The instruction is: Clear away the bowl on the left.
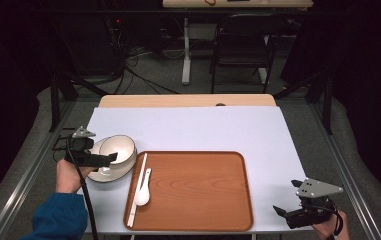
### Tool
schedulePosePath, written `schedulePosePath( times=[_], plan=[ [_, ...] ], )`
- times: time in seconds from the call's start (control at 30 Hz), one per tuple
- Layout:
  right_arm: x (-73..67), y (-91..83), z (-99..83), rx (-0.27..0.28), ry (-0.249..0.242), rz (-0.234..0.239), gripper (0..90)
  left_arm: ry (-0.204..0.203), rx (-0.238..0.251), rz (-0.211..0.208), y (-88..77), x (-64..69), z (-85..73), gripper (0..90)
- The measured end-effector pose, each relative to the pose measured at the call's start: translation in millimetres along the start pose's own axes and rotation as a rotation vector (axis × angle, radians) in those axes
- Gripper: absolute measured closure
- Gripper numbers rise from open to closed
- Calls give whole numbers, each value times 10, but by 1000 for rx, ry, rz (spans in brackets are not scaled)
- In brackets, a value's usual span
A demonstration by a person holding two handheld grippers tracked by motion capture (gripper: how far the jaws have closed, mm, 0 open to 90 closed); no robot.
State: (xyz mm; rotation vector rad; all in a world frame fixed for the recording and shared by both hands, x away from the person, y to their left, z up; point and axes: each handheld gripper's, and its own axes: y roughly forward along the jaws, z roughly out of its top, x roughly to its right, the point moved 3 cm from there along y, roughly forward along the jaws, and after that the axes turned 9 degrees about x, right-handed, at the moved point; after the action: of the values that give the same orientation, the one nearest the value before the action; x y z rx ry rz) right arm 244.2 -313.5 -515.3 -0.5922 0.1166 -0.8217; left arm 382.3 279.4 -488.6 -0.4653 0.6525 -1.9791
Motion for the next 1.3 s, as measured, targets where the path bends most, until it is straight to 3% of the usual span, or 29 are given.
schedulePosePath(
  times=[0.23, 0.4, 0.7, 1.3],
  plan=[
    [0, 4, -2, -4, -1, 0, 12, -28, -22, 6, 147, -93, -34, 8],
    [-1, 6, -3, -6, 0, 0, 13, -44, -34, 20, 212, -144, -48, 154],
    [-3, 14, -3, -8, -2, 0, 16, -132, -63, 13, 363, -263, -112, 367],
    [-4, 26, -7, -6, 12, 5, 23, -233, -103, 46, 510, -361, -177, 595]
  ],
)
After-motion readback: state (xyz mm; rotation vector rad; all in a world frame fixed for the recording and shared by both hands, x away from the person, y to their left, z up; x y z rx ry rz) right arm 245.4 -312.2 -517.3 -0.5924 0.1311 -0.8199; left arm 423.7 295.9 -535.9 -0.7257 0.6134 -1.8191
